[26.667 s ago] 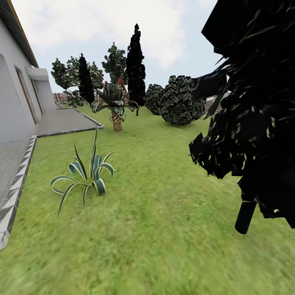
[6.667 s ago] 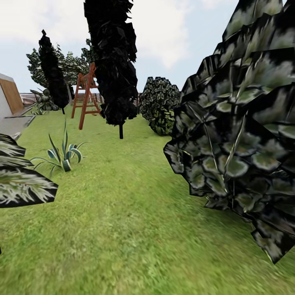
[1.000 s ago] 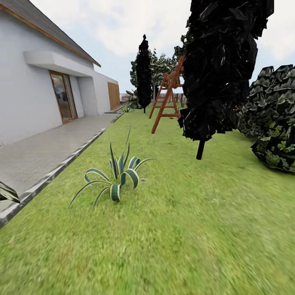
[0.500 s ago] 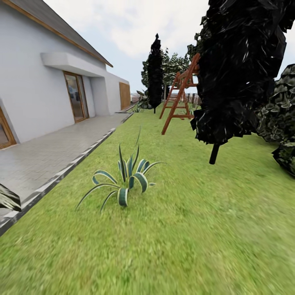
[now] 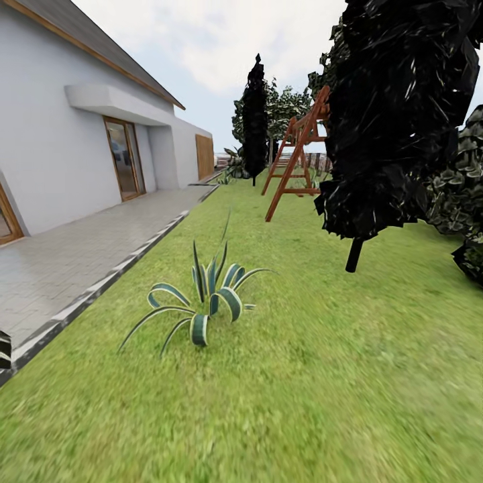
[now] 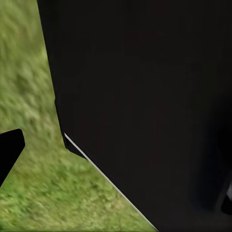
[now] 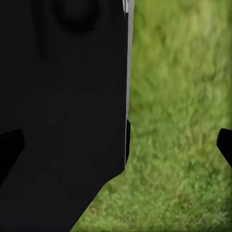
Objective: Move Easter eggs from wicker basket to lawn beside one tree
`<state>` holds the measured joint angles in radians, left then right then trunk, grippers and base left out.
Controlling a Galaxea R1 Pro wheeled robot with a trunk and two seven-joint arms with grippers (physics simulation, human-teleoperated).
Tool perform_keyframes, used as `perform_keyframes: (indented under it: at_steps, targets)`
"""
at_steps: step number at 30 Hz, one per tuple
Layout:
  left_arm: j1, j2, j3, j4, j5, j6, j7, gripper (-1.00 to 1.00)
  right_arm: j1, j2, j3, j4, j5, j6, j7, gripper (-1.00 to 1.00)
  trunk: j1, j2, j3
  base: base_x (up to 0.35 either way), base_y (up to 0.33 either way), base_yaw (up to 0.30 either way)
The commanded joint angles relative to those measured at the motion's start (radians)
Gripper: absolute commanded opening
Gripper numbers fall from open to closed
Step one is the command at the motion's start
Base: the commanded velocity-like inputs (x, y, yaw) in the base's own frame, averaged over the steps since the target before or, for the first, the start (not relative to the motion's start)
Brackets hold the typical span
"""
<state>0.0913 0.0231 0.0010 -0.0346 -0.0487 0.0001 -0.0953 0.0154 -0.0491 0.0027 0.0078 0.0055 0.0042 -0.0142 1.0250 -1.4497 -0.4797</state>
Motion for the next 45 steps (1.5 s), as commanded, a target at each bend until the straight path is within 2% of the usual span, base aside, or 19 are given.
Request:
perform_keyframes:
  at_steps: [1, 8, 20, 25, 33, 45]
  targets:
    - [0.001, 0.0, 0.0, -0.002, -0.006, 0.0, -0.003, 1.0, 0.0, 0.0, 0.0, 0.0, 0.001, 0.0, -0.002, 1.0, 0.0, 0.0, -0.001, 0.006, -0.071, 0.0]
    - [0.001, -0.004, -0.003, -0.002, -0.006, 0.0, 0.002, 1.0, 0.0, 0.0, 0.0, 0.0, 0.0, 0.0, -0.003, 1.0, 0.0, 0.0, -0.001, 0.001, -0.254, 0.05]
    - [0.001, -0.003, -0.001, -0.002, -0.006, 0.0, 0.002, 1.0, 0.0, 0.0, 0.0, 0.0, 0.001, 0.0, -0.002, 1.0, 0.0, 0.0, -0.001, 0.001, -0.331, 0.248]
    - [0.001, -0.002, -0.001, -0.002, -0.006, 0.0, -0.001, 1.0, 0.0, 0.0, 0.0, 0.0, 0.001, 0.0, -0.002, 1.0, 0.0, 0.0, -0.001, 0.038, -0.09, 0.069]
    - [0.001, 0.0, 0.002, -0.004, -0.005, 0.003, -0.001, 1.0, 0.0, 0.001, 0.0, 0.0, 0.001, 0.0, -0.003, 1.0, 0.0, 0.0, -0.001, 0.295, -0.025, 0.002]
    - [0.001, 0.0, 0.002, -0.004, -0.005, 0.003, -0.001, 1.0, 0.0, 0.002, 0.002, 0.0, 0.001, 0.0, -0.002, 1.0, 0.0, 0.0, -0.001, 0.296, -0.164, 0.005]
